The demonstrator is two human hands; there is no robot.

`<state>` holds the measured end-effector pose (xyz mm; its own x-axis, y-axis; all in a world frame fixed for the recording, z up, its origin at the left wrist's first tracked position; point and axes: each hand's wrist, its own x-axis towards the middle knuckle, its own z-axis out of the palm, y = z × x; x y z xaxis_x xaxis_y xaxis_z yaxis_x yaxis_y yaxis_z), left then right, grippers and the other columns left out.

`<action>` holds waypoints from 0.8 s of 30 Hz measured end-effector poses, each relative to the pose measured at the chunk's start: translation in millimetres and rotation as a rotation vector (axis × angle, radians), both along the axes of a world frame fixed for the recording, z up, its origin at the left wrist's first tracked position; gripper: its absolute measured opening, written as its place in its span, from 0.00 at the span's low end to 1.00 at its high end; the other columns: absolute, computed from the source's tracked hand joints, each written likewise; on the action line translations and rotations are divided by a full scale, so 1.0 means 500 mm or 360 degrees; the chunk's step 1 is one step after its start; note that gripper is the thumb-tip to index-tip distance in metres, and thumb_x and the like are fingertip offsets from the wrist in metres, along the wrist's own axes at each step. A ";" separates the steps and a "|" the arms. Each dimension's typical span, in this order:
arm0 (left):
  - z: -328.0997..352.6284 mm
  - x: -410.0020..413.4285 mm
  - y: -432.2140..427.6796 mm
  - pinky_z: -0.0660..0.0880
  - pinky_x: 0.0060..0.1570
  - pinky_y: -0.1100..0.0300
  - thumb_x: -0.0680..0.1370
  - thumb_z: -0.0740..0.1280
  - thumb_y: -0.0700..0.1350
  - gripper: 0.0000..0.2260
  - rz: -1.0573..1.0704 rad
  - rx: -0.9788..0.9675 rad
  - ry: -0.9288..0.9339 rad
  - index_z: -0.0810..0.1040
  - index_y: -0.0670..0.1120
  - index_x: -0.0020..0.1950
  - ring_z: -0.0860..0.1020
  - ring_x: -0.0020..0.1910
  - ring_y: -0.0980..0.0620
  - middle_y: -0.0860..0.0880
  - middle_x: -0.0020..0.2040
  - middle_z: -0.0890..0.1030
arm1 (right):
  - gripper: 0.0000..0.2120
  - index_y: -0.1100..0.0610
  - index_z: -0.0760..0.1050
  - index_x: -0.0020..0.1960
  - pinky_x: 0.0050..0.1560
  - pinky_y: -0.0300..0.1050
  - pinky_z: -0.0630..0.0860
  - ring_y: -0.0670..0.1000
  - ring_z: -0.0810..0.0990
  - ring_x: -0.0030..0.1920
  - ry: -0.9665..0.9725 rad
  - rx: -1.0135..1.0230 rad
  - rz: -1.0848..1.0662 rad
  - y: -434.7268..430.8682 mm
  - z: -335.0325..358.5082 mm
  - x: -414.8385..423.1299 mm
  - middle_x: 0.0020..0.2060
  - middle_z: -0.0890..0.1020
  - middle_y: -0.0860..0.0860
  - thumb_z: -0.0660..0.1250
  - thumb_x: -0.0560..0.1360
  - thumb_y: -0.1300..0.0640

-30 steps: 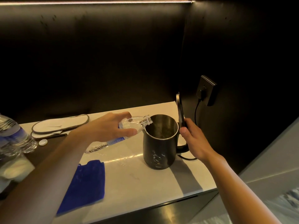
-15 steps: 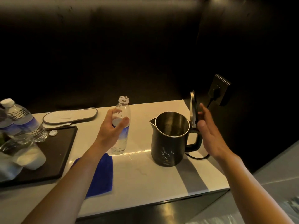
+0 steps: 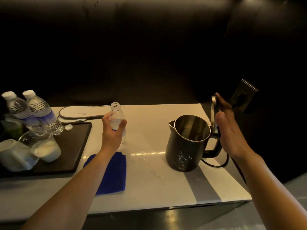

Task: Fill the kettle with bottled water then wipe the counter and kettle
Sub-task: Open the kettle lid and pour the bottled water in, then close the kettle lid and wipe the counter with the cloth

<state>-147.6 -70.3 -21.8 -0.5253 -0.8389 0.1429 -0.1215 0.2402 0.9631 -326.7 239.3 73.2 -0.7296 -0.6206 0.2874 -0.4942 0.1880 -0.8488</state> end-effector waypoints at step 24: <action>-0.159 0.152 0.099 0.69 0.60 0.38 0.78 0.57 0.59 0.22 0.0118 -0.1037 -0.1600 0.70 0.48 0.66 0.72 0.65 0.41 0.44 0.64 0.75 | 0.40 0.38 0.55 0.79 0.71 0.58 0.62 0.52 0.59 0.76 0.0703 0.0886 -0.0095 -0.080 -0.016 0.011 0.79 0.60 0.43 0.49 0.71 0.22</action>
<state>-71.6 -21.0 -101.3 -0.5985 -0.7942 0.1052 -0.7836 0.6077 0.1294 -321.2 199.4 65.2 -0.6554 -0.7237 0.2161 -0.7452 0.5729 -0.3414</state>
